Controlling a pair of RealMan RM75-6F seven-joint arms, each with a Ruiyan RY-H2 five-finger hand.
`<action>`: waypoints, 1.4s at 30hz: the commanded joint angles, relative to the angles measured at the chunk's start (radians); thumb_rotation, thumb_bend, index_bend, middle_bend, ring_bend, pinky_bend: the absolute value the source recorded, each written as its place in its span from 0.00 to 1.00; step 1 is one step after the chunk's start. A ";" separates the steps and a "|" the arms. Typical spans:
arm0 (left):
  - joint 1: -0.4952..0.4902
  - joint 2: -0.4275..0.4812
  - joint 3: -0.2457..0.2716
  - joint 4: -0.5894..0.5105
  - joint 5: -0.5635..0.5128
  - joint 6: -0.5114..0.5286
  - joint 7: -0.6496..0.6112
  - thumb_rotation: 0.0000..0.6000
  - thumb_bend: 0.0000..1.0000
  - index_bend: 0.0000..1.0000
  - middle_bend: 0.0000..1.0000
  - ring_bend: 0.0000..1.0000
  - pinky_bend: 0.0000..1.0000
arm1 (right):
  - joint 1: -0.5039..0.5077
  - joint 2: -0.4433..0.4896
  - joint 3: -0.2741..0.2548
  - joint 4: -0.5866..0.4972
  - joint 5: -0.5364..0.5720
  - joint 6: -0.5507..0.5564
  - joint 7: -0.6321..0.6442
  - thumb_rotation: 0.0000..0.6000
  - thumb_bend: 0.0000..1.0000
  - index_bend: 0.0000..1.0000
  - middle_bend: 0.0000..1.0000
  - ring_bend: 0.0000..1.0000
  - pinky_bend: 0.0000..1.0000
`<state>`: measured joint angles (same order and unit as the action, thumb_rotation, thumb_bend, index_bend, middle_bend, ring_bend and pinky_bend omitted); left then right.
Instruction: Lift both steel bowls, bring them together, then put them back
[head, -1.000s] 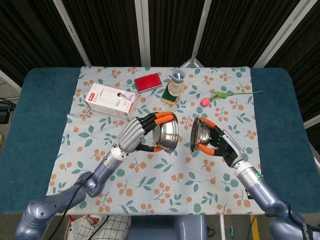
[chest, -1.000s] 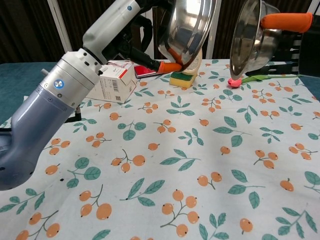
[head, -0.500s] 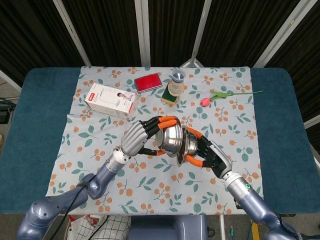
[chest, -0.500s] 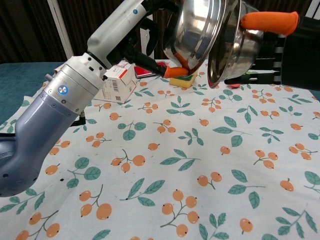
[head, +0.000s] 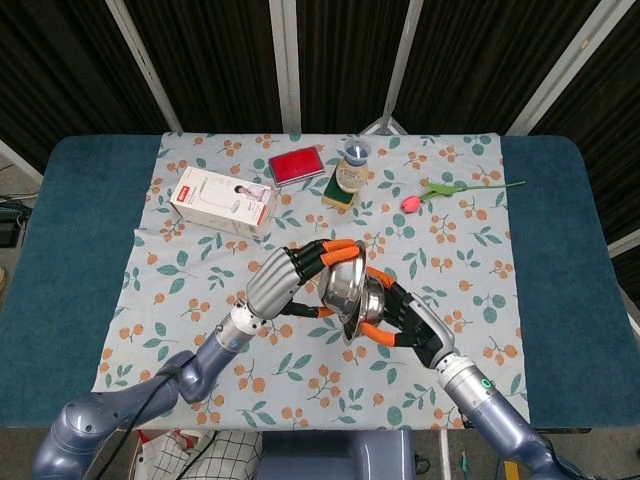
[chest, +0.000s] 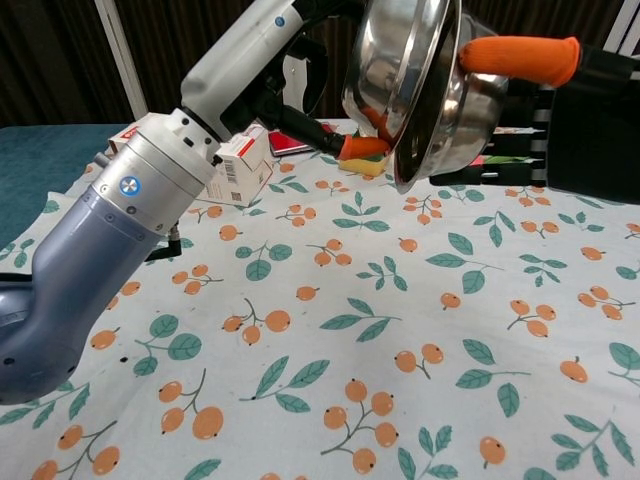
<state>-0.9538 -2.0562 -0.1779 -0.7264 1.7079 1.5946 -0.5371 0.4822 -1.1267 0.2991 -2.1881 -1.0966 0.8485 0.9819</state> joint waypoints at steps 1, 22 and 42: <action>0.004 0.005 0.005 -0.007 0.003 0.008 0.005 1.00 0.43 0.49 0.62 0.51 0.72 | -0.011 0.011 0.008 -0.002 -0.006 0.004 0.012 1.00 0.36 1.00 0.99 1.00 1.00; 0.032 0.133 0.042 -0.122 0.045 0.043 0.140 1.00 0.43 0.49 0.62 0.51 0.72 | -0.072 0.083 0.054 0.100 -0.115 -0.044 0.213 1.00 0.36 1.00 0.99 1.00 1.00; 0.005 0.082 0.041 -0.131 0.054 0.041 0.125 1.00 0.46 0.50 0.63 0.51 0.72 | -0.062 0.027 -0.002 -0.048 -0.116 -0.015 0.088 1.00 0.36 1.00 0.99 1.00 1.00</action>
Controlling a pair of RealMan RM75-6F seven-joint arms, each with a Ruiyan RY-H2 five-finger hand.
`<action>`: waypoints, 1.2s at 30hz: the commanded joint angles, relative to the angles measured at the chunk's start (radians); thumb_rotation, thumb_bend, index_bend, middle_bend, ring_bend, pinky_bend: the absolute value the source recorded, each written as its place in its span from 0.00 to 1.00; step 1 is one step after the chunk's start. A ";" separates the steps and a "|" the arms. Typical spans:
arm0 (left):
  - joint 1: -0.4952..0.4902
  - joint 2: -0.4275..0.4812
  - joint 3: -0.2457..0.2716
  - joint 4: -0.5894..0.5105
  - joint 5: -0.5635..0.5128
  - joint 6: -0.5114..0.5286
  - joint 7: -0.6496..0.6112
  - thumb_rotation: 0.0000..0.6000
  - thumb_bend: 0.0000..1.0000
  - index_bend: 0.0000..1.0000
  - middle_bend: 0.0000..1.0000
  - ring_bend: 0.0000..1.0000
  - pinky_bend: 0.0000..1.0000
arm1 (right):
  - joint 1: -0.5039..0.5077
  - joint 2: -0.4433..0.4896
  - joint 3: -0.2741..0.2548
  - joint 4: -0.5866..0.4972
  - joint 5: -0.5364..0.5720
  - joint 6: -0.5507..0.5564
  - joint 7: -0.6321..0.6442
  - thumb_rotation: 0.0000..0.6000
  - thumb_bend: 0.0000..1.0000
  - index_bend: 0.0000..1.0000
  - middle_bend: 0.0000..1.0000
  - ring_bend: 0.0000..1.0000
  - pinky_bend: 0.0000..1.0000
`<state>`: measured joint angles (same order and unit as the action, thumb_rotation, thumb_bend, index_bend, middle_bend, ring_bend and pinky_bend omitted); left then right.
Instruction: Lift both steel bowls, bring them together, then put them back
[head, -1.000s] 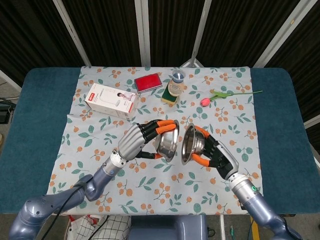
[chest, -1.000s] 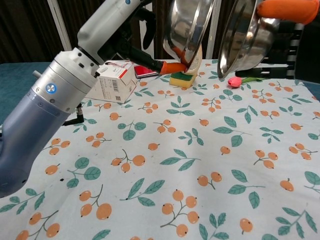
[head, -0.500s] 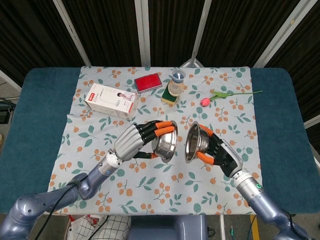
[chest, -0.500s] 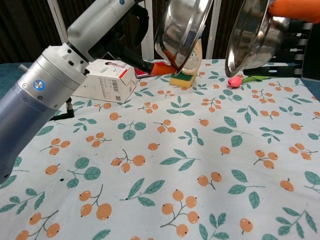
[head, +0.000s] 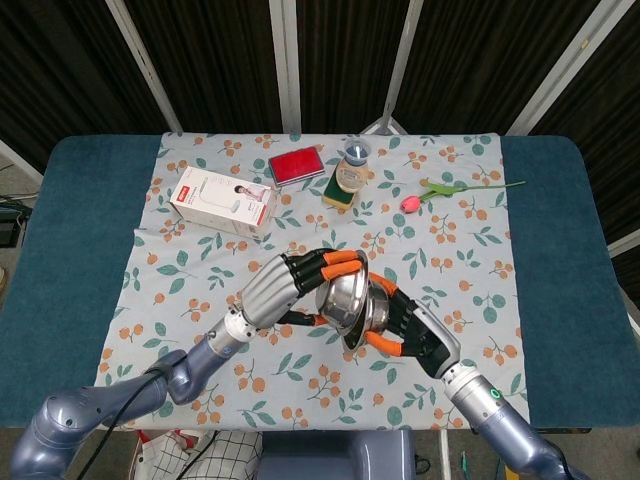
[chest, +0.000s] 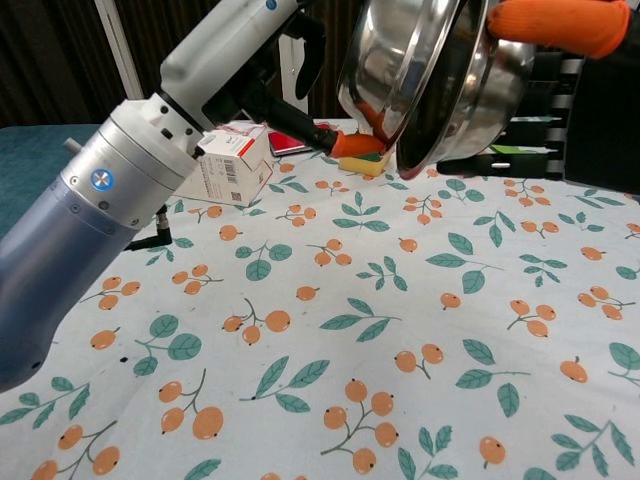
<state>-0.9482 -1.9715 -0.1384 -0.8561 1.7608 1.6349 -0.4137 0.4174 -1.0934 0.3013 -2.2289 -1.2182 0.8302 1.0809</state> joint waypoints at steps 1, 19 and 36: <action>0.000 -0.005 0.003 -0.001 0.002 0.000 0.004 1.00 0.46 0.50 0.63 0.51 0.72 | 0.003 -0.007 -0.006 -0.011 0.009 0.004 -0.017 1.00 0.36 1.00 0.99 1.00 1.00; 0.011 0.037 0.019 -0.003 0.032 0.040 0.047 1.00 0.46 0.50 0.63 0.51 0.72 | -0.045 0.061 0.004 -0.030 -0.001 0.066 -0.018 1.00 0.36 1.00 0.99 1.00 1.00; 0.152 0.424 0.070 -0.560 -0.162 -0.229 0.387 1.00 0.47 0.50 0.62 0.51 0.72 | -0.063 -0.034 -0.074 0.439 -0.148 0.310 -0.618 1.00 0.36 1.00 0.99 1.00 1.00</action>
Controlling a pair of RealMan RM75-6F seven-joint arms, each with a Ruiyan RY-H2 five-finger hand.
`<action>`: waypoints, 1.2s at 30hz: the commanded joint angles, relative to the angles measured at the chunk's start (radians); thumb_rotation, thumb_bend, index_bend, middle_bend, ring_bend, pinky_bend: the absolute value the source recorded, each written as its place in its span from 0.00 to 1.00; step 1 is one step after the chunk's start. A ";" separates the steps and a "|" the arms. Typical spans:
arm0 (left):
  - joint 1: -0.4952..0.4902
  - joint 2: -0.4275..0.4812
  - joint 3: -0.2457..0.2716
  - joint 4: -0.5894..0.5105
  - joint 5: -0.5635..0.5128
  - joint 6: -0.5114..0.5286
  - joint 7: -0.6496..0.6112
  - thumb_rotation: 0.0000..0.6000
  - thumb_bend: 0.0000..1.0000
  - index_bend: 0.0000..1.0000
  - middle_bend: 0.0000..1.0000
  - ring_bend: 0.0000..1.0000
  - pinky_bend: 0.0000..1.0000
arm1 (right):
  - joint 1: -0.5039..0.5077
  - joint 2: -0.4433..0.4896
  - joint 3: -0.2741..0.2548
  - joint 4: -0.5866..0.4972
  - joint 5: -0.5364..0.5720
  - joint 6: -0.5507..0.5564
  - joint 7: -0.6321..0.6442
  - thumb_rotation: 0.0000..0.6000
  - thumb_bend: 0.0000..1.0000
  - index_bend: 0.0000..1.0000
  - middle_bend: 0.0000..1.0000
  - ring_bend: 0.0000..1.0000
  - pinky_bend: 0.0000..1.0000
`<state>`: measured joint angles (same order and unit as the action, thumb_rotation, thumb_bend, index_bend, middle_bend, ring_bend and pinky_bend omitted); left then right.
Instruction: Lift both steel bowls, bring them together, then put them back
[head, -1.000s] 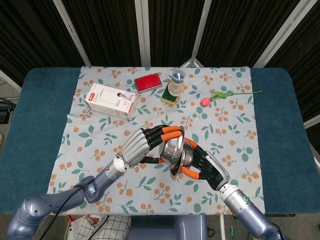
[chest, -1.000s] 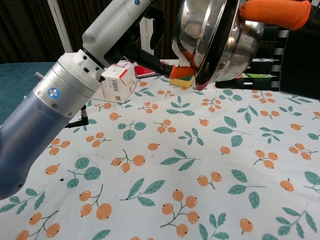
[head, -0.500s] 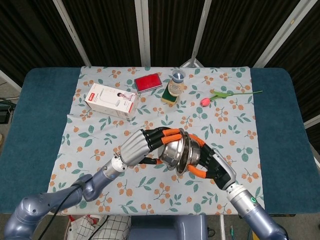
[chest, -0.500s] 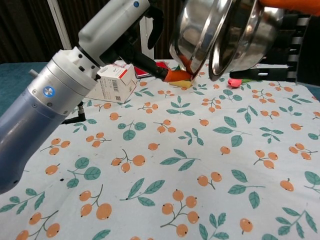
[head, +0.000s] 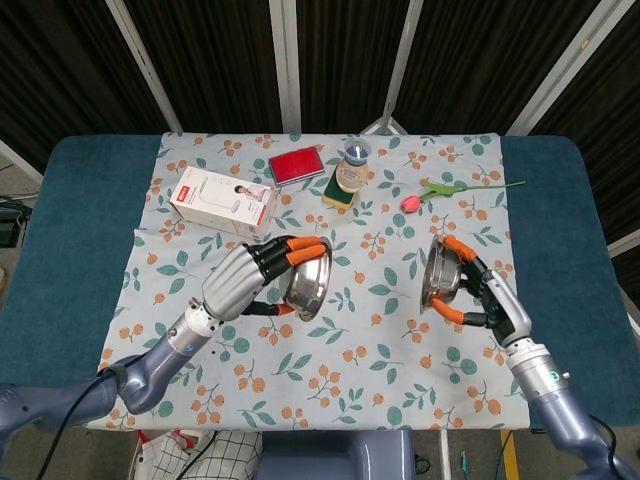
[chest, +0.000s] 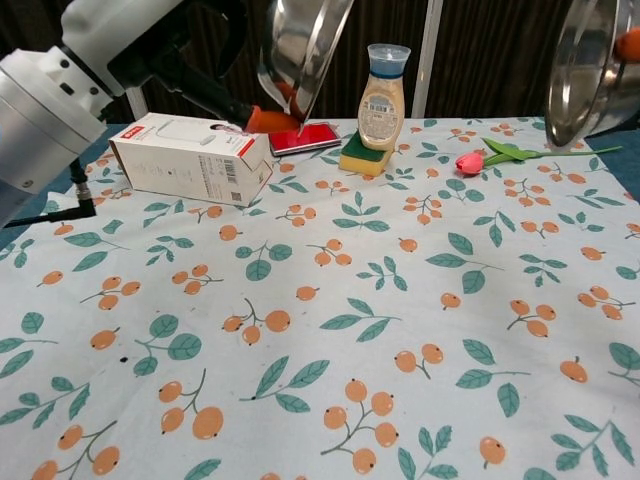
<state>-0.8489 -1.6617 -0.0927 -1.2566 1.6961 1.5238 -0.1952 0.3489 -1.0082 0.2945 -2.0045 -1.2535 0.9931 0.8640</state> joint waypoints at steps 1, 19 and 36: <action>0.061 0.134 0.024 -0.196 -0.128 -0.143 0.213 1.00 0.47 0.50 0.62 0.51 0.72 | 0.006 -0.148 -0.080 0.251 -0.127 0.168 -0.468 1.00 0.36 1.00 0.99 1.00 1.00; 0.131 0.265 0.051 -0.430 -0.461 -0.408 0.522 1.00 0.47 0.42 0.59 0.48 0.63 | 0.023 -0.375 -0.276 0.683 -0.379 0.245 -0.987 1.00 0.36 0.97 0.93 0.98 1.00; 0.139 0.223 0.081 -0.327 -0.563 -0.552 0.583 1.00 0.09 0.00 0.17 0.09 0.34 | 0.043 -0.385 -0.346 0.672 -0.344 0.107 -0.995 1.00 0.36 0.04 0.19 0.27 0.38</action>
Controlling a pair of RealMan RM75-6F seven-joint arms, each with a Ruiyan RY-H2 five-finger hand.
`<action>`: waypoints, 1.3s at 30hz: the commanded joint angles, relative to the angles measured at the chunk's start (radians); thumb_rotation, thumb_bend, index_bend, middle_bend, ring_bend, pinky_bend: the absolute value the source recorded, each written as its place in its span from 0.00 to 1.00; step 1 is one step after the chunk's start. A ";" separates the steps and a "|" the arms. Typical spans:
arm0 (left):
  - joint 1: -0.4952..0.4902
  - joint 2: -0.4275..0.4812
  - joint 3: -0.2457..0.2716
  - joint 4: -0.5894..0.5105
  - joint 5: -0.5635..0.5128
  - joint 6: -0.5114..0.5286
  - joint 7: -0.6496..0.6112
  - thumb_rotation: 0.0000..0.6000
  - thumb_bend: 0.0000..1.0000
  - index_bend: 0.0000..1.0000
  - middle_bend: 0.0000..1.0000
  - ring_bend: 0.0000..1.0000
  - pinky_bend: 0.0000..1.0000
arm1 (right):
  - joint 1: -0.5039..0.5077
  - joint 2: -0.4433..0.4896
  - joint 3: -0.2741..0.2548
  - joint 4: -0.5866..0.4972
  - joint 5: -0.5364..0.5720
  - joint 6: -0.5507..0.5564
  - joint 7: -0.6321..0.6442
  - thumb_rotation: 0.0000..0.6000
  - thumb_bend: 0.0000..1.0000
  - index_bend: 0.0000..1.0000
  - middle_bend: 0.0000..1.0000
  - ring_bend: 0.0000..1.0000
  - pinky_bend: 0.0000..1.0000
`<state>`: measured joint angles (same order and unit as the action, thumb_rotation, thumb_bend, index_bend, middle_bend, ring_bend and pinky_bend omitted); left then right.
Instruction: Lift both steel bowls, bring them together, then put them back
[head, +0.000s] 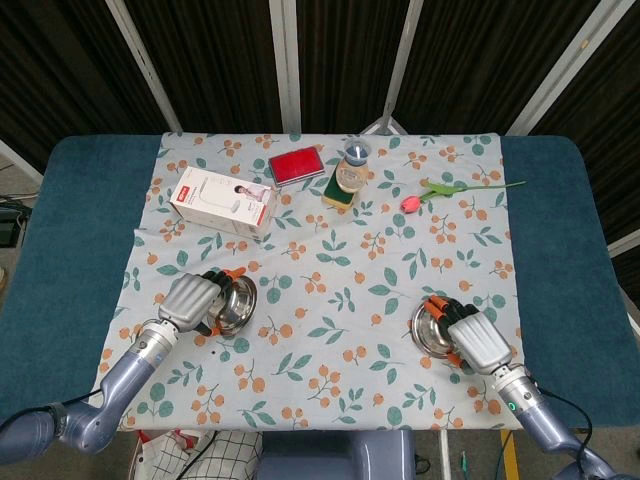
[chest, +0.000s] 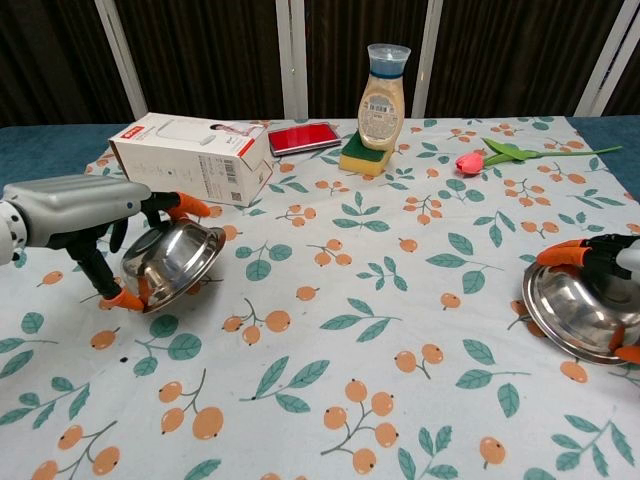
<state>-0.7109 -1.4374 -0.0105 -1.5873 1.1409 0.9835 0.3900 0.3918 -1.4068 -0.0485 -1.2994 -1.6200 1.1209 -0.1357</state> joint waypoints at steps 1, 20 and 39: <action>0.000 -0.002 -0.002 0.004 -0.011 -0.016 -0.003 1.00 0.07 0.00 0.12 0.04 0.30 | -0.001 0.019 -0.003 -0.048 0.028 -0.024 0.005 1.00 0.37 0.01 0.15 0.23 0.36; 0.056 -0.006 -0.009 0.007 0.113 0.046 -0.128 1.00 0.00 0.00 0.00 0.00 0.10 | 0.017 0.093 0.021 -0.320 0.041 -0.016 0.091 0.87 0.35 0.00 0.00 0.00 0.13; 0.511 0.147 0.152 -0.031 0.125 0.585 0.114 1.00 0.02 0.00 0.00 0.00 0.05 | -0.294 0.162 0.061 -0.193 0.072 0.523 -0.071 0.99 0.35 0.00 0.00 0.00 0.00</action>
<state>-0.2662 -1.3047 0.1423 -1.6221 1.3050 1.4844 0.5135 0.1653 -1.2454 0.0212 -1.5398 -1.5636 1.5675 -0.1857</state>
